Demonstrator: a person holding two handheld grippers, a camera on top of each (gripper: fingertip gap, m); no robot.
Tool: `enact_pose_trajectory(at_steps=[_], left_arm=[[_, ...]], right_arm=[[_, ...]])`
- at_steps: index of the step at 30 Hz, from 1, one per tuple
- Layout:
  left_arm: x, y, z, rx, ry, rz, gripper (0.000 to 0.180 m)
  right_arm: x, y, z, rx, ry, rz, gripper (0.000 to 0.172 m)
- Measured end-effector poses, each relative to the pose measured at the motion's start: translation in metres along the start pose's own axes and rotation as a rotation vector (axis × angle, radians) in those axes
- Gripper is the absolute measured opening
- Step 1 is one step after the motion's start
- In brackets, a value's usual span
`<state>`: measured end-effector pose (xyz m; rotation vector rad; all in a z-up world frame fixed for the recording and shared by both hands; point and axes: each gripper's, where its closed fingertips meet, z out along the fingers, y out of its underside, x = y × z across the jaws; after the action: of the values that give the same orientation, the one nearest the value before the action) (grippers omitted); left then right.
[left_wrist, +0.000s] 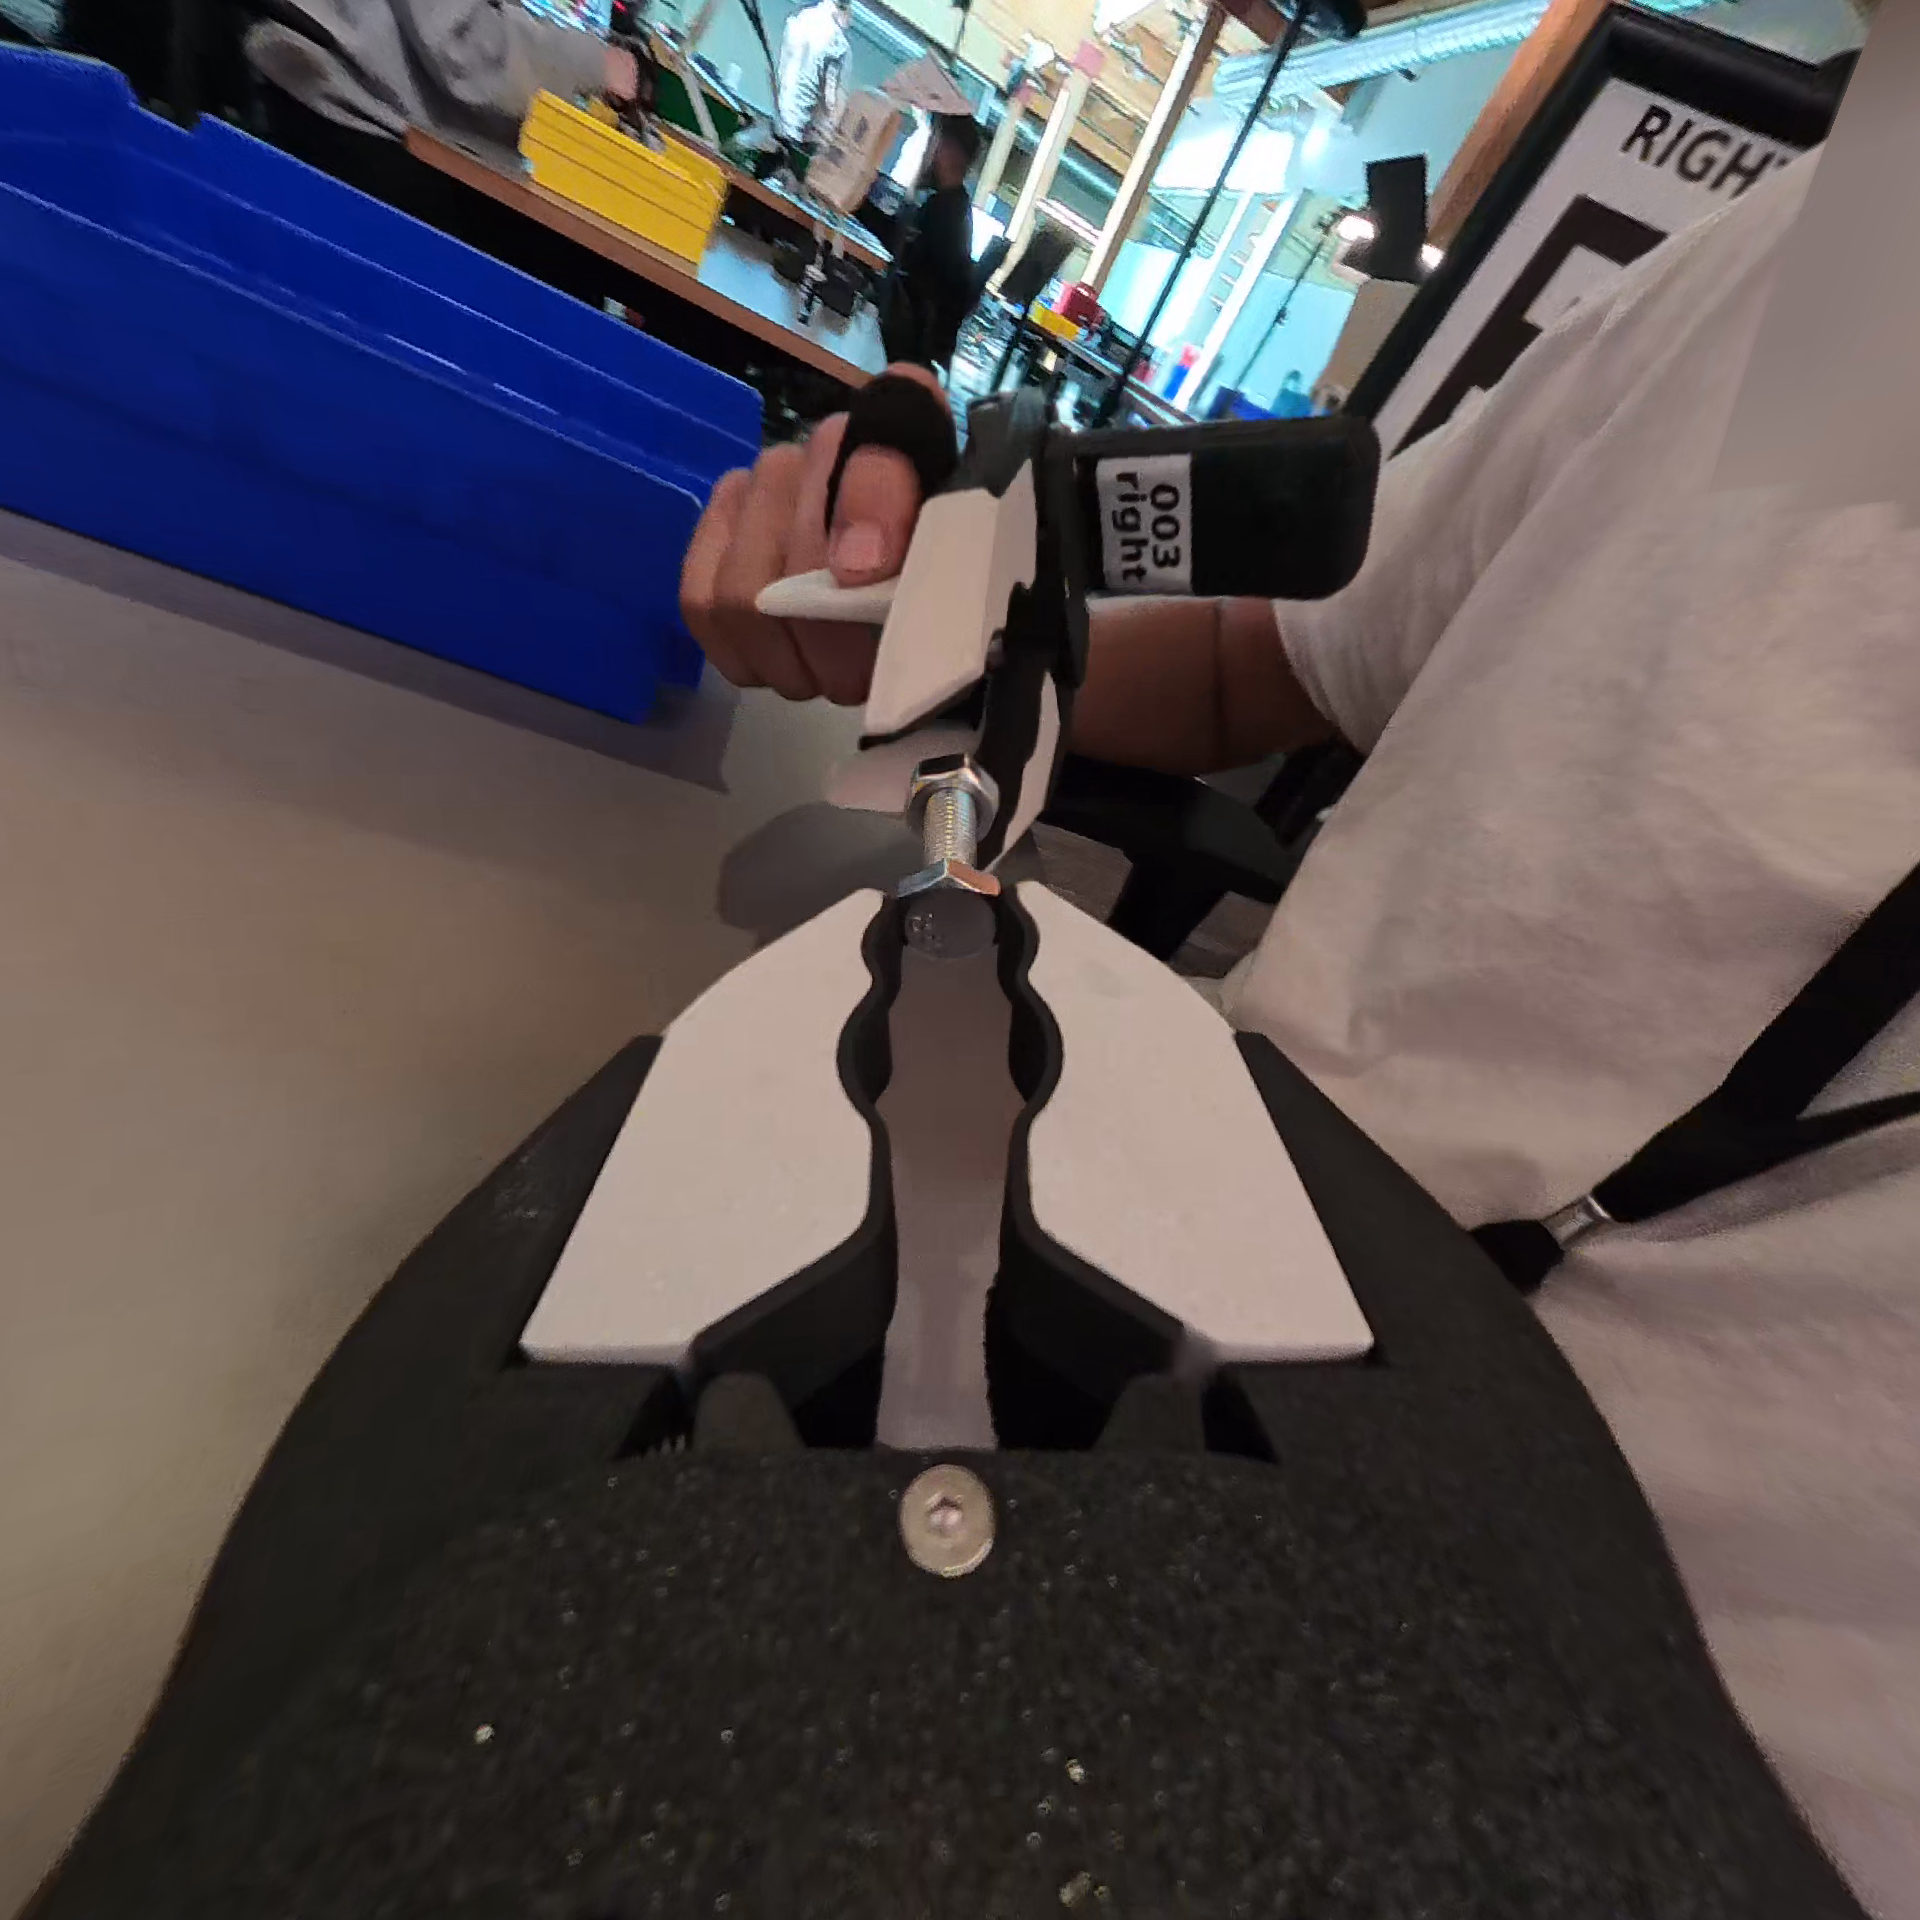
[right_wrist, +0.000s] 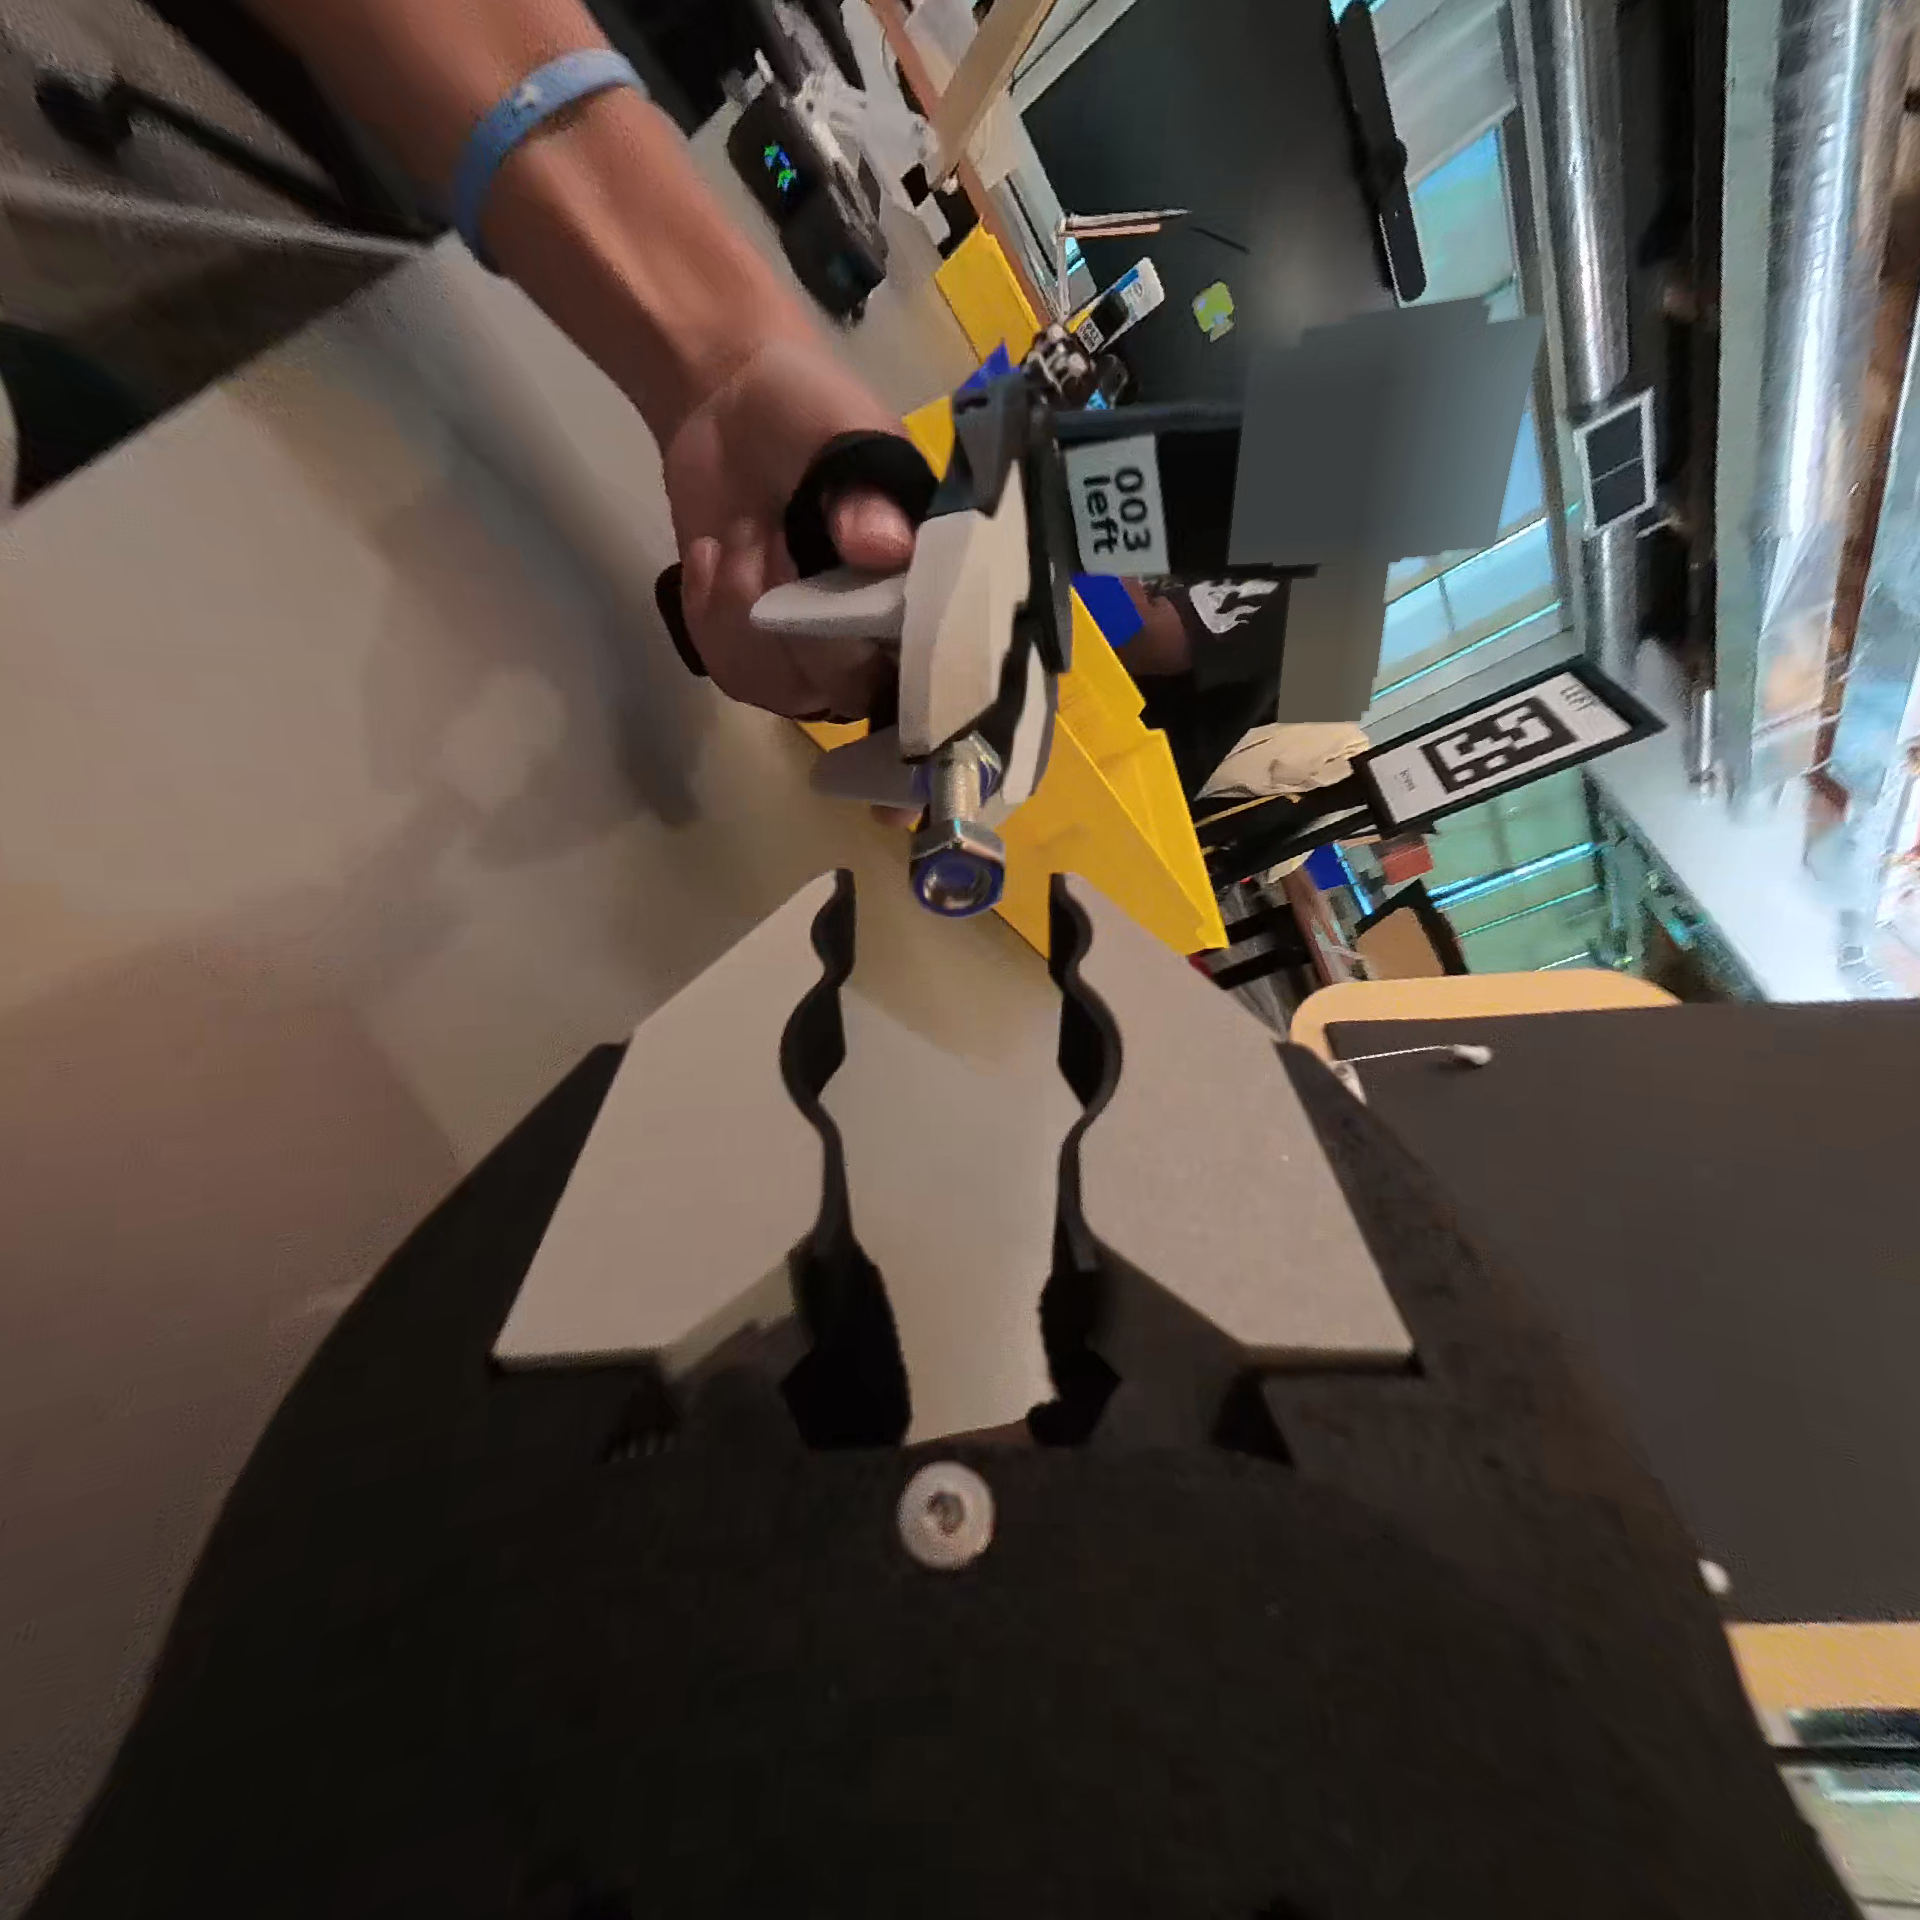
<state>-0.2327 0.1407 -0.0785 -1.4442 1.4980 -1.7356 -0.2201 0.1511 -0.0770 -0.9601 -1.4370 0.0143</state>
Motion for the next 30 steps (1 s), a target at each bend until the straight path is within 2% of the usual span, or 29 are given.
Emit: enact_pose_trajectory(at_steps=[3, 4, 7, 10, 16, 18, 19, 21, 23, 24, 27, 30], left_arm=[[-0.006, 0.001, 0.009, -0.039, 0.028, -0.004, 0.017], [-0.006, -0.002, 0.010, -0.041, 0.025, 0.004, 0.017], [-0.007, -0.010, 0.015, -0.035, 0.015, 0.041, 0.017], [-0.012, -0.012, 0.015, -0.028, -0.023, 0.091, 0.017], [-0.023, -0.017, 0.001, -0.023, -0.196, 0.252, 0.017], [-0.027, -0.015, -0.005, -0.031, -0.265, 0.268, 0.017], [-0.026, -0.015, -0.008, -0.022, -0.272, 0.257, 0.017], [-0.023, -0.013, -0.013, -0.008, -0.283, 0.231, 0.017], [-0.021, -0.010, -0.017, -0.011, -0.291, 0.208, 0.017], [-0.019, -0.009, -0.018, -0.005, -0.283, 0.195, 0.017], [-0.015, -0.006, -0.021, 0.014, -0.235, 0.139, 0.017], [-0.014, 0.001, -0.019, -0.001, -0.168, 0.082, 0.017]], right_arm=[[0.000, 0.002, -0.004, -0.017, -0.009, -0.066, 0.018], [0.003, 0.003, -0.006, -0.015, -0.003, -0.051, 0.017], [0.009, 0.003, -0.012, 0.023, -0.029, 0.182, 0.017], [0.011, 0.007, -0.011, 0.046, -0.126, 0.591, 0.017], [0.021, 0.010, 0.005, 0.286, -0.372, 1.716, 0.017], [0.020, 0.013, 0.012, 0.363, -0.411, 1.942, 0.016], [0.020, 0.011, 0.014, 0.396, -0.423, 1.965, 0.018], [0.018, 0.006, 0.017, 0.414, -0.381, 1.842, 0.020], [0.011, 0.009, 0.021, 0.331, -0.307, 1.634, 0.045], [0.008, 0.010, 0.020, 0.285, -0.276, 1.532, 0.051], [0.005, 0.015, 0.016, 0.201, -0.153, 1.199, 0.054], [-0.011, 0.026, 0.013, 0.034, -0.077, 0.760, 0.054]])
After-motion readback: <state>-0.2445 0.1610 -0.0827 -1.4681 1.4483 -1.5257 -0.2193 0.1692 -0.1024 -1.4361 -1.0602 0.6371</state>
